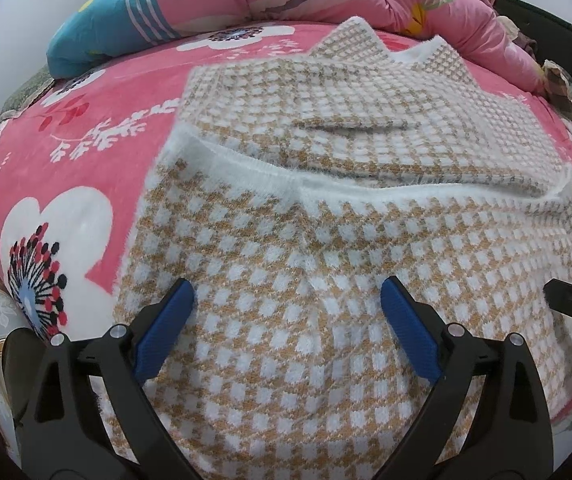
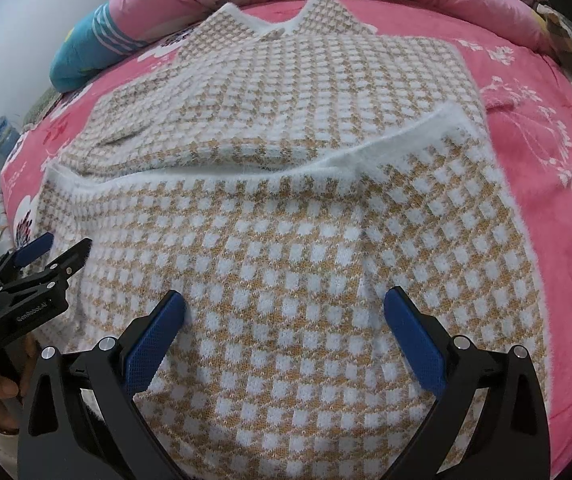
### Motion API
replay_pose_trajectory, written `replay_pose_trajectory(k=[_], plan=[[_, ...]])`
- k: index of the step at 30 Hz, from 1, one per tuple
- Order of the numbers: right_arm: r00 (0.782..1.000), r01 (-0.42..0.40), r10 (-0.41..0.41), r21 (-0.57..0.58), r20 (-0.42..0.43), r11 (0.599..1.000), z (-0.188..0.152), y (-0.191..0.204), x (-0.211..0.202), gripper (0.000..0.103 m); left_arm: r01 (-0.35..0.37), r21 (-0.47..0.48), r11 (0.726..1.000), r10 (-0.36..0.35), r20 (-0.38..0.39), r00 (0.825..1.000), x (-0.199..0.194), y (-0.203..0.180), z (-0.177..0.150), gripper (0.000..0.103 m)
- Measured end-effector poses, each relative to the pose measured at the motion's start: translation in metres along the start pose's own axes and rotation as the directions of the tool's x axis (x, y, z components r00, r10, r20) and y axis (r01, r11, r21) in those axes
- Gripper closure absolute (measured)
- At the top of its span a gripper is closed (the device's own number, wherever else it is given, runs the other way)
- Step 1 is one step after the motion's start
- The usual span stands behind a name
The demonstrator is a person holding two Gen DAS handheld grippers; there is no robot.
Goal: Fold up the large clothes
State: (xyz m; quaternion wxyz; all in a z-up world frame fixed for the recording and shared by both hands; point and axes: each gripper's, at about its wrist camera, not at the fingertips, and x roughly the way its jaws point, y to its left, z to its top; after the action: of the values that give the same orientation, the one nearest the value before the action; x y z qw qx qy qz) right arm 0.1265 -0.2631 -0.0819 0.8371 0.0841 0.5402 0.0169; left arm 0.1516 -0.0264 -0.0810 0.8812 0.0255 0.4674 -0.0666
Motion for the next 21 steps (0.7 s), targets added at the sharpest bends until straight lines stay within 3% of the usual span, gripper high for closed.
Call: replay_pose_trajectory(k=[21], plan=[[1.0,-0.005,0.005,0.0,-0.002,1.0,0.0,-0.0009,0.0011,0.006,-0.004,-0.003,1.0,0.004,-0.003,1.0,0.0026,0.0003,0.0008,0.01]])
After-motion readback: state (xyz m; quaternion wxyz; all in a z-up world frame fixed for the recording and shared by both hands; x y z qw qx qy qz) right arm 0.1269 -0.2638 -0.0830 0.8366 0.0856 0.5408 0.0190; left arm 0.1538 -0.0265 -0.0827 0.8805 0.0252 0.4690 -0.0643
